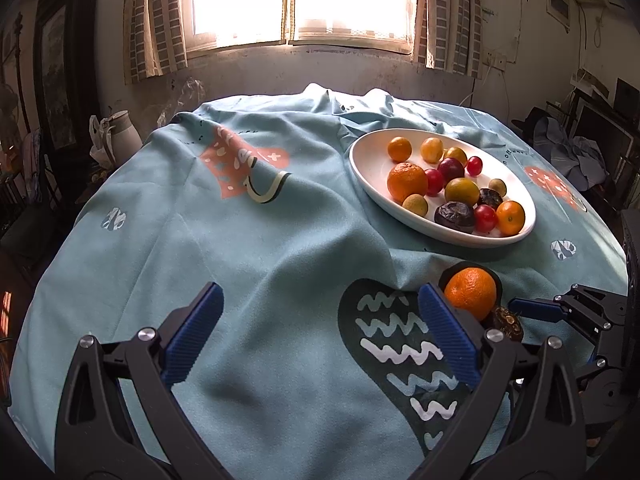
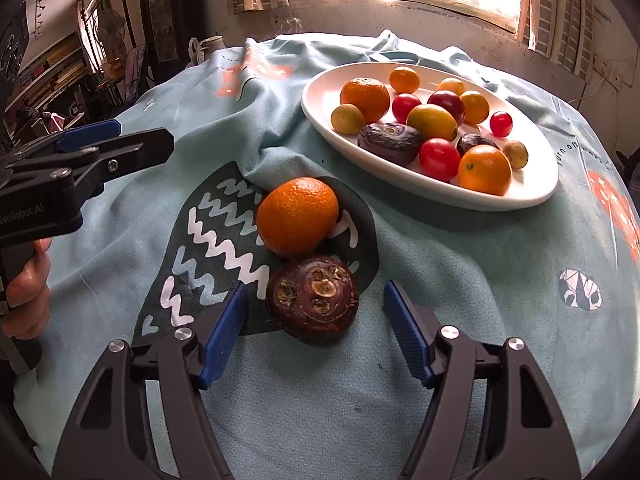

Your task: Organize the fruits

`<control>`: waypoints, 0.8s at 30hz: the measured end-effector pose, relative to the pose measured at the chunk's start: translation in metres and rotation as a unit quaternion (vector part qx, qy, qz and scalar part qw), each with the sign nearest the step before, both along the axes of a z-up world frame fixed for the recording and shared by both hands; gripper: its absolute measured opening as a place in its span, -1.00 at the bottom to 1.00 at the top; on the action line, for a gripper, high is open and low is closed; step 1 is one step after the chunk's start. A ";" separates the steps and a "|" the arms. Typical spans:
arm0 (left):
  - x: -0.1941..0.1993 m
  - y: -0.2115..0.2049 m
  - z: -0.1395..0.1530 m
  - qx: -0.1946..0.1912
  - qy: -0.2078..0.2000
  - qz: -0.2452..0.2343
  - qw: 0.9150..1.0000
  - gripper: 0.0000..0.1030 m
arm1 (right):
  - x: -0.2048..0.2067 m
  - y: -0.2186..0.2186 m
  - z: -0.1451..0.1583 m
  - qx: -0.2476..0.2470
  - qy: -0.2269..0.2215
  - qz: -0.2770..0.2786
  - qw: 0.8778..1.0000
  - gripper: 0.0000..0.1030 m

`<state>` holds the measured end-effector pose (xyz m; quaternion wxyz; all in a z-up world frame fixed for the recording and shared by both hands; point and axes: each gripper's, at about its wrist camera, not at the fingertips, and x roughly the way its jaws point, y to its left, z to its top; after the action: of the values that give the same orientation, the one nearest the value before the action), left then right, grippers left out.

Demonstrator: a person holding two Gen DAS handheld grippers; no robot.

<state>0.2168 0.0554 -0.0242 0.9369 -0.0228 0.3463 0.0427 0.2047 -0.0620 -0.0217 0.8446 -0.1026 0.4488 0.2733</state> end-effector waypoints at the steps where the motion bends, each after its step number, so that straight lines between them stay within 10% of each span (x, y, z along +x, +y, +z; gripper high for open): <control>1: 0.000 0.000 0.000 0.000 0.000 0.000 1.000 0.94 | 0.000 0.000 0.000 -0.001 -0.001 -0.001 1.000 0.36; 9: 0.001 -0.001 -0.001 0.004 0.002 0.001 1.000 0.94 | -0.004 0.003 0.002 -0.015 -0.016 0.001 1.000 -0.15; 24: -0.004 -0.034 -0.004 0.003 -0.008 -0.103 0.995 0.94 | 0.003 -0.052 0.028 0.056 -0.012 -0.089 0.994 -0.17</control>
<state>0.2130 0.0218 -0.0284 0.9390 0.0155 0.3396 -0.0528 0.2079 -0.1141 0.0068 0.8754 -0.0178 0.4297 0.2206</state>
